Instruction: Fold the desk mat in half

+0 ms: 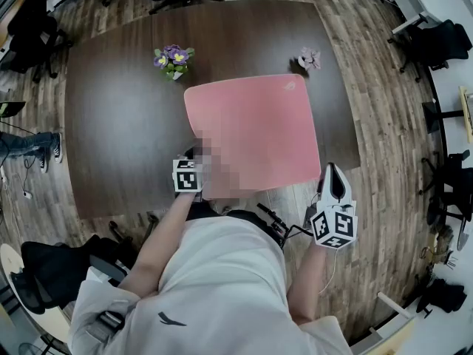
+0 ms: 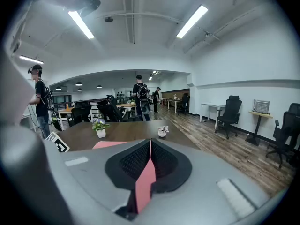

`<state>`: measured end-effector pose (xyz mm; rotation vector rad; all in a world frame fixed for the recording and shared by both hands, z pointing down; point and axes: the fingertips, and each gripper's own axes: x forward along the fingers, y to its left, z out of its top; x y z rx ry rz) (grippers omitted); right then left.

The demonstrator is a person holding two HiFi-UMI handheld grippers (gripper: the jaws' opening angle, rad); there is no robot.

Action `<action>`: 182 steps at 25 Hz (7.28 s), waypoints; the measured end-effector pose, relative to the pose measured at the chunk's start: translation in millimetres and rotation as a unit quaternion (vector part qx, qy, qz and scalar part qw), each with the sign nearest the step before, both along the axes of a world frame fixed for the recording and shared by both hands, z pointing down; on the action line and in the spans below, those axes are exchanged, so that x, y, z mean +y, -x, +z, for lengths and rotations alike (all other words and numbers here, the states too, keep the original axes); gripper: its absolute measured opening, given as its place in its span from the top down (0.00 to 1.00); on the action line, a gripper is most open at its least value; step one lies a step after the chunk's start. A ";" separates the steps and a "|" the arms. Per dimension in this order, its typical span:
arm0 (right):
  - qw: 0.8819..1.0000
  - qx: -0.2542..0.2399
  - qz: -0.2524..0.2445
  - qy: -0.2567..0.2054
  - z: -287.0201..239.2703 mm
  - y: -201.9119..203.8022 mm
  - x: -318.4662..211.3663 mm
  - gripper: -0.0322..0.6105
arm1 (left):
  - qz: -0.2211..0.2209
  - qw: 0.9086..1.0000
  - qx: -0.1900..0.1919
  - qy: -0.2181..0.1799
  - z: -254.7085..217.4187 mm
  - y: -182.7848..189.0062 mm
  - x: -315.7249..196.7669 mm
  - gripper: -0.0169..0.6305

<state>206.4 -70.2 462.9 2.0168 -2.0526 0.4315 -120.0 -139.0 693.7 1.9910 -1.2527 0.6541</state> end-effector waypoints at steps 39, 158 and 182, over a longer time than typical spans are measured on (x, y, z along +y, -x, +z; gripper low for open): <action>0.998 -0.009 0.057 -0.005 0.5 -40.8 32.8 0.94 | 0.056 0.993 0.078 -0.067 -96.0 -73.6 -19.9 0.85; 0.979 -0.002 0.206 0.005 1.1 -132.6 168.5 0.94 | 0.262 0.961 0.053 -0.072 -46.9 -227.6 36.1 0.96; 0.974 -0.007 0.224 0.012 9.2 -155.1 165.4 0.94 | 0.248 0.961 0.098 -0.066 -38.9 -283.2 19.1 0.96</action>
